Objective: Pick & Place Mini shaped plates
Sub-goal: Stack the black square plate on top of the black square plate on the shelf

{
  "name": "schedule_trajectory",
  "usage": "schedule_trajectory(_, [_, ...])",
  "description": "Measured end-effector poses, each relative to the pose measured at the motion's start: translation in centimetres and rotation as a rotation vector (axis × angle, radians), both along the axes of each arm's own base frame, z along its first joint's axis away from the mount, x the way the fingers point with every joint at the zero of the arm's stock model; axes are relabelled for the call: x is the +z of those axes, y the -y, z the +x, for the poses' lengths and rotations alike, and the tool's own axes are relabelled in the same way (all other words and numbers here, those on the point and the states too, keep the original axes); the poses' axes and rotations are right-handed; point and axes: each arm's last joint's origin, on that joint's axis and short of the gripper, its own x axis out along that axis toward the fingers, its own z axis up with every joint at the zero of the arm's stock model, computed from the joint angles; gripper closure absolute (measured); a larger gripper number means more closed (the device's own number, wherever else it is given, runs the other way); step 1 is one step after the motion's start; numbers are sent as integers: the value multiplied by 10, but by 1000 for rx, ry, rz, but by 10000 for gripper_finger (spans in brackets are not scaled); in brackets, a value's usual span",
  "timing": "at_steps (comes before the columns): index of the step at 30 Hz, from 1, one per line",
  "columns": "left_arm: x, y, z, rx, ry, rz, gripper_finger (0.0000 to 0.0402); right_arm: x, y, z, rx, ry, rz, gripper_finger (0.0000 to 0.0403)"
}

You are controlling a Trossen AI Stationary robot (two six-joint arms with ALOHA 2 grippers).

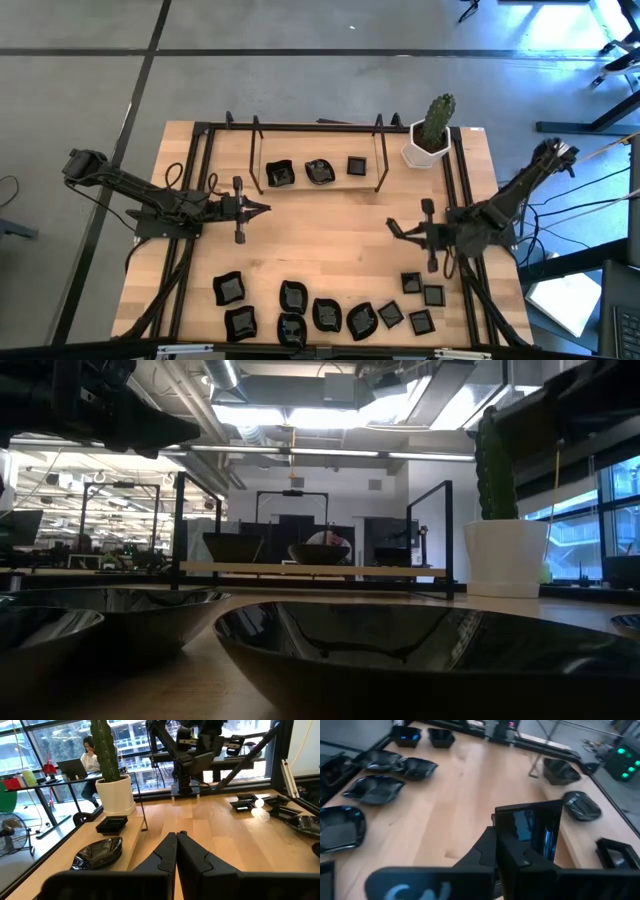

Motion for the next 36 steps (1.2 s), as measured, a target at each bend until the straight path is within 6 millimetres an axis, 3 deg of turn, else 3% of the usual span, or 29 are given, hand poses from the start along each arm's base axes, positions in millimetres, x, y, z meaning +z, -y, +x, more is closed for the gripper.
schedule_trajectory(9, [0,0,0,1,0,0,396,11,7,21,-128,35,-21,398])
schedule_trajectory(18, [0,0,0,1,0,0,394,73,23,72,-349,-96,-171,397])
schedule_trajectory(22, [0,0,0,1,0,0,396,101,41,96,-433,-199,-206,397])
schedule_trajectory(26, [0,0,0,0,0,0,397,117,66,120,-491,-325,-221,397])
schedule_trajectory(31, [-1,0,0,1,-6,2,393,115,105,150,-517,-450,-198,397])
schedule_trajectory(36, [-2,0,0,1,-23,6,397,87,142,173,-501,-593,-178,397])
